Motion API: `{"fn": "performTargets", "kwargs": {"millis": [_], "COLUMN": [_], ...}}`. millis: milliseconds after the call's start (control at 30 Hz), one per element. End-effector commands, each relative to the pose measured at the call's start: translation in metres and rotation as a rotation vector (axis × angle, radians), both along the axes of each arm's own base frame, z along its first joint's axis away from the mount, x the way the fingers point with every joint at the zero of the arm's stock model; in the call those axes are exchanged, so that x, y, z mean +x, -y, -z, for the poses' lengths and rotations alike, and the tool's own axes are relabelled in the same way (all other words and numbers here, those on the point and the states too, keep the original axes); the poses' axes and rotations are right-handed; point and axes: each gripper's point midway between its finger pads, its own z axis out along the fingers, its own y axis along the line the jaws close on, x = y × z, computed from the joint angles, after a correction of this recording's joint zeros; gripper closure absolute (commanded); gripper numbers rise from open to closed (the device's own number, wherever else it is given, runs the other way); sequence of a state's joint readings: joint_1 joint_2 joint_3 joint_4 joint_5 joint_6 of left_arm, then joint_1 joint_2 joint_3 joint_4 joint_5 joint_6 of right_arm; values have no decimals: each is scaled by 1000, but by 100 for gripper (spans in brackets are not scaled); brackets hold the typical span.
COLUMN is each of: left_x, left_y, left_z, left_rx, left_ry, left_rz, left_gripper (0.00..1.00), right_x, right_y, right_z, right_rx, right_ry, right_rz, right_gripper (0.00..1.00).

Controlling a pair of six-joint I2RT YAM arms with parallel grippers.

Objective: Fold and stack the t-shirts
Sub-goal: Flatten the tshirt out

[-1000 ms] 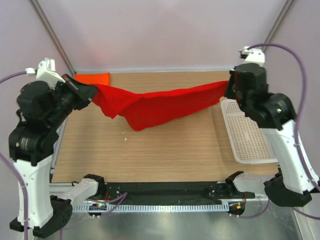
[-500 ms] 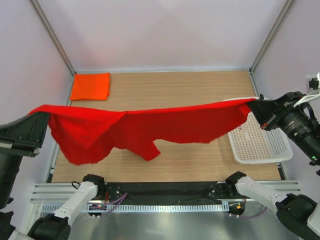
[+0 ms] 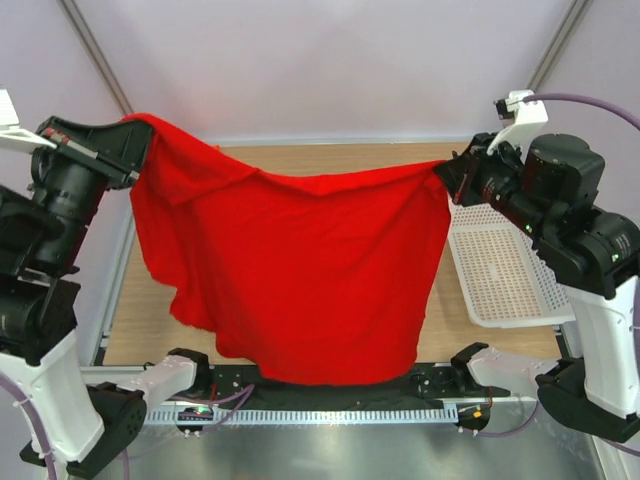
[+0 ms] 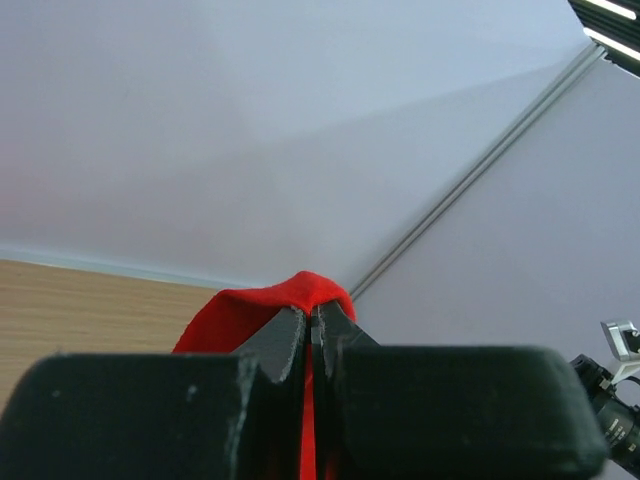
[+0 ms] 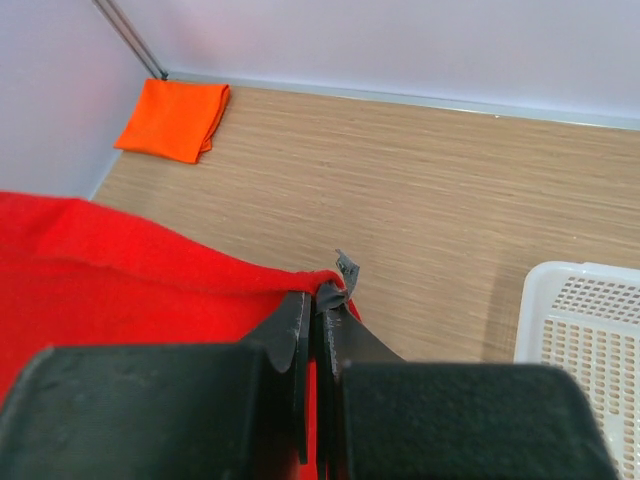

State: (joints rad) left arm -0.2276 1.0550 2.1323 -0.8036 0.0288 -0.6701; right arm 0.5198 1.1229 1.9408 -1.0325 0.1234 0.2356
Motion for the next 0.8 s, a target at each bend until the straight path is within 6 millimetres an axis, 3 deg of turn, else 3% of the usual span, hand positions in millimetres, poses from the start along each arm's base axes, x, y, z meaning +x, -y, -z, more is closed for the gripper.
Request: {"fn": "performTargets", "kwargs": {"millis": [0,167,467,633,767], "left_x": [-38,-72,-145,-144,-116], "left_y": [-12,-18,-33,-35,-28], "left_z": [-45,-52,-62,-73,-86], "left_rx": [-29,-64,-168,-172,-166], "left_ry": [187,228,308,343,357], "left_rz": [-20,-8,28,18,17], "left_gripper": [100,100,100,99,100], "right_x": [-18,-46,-123,-130,-105], "right_y": [9,11,6,5,7], "right_z": [-40,-46,-76,-88,-91], "right_rx": [39,46,204,273,282], "right_ry": [129,131,198,213,226], "right_rz": [-19,-88,-307,-313,-234], "right_gripper": [99,99,99,99,99]}}
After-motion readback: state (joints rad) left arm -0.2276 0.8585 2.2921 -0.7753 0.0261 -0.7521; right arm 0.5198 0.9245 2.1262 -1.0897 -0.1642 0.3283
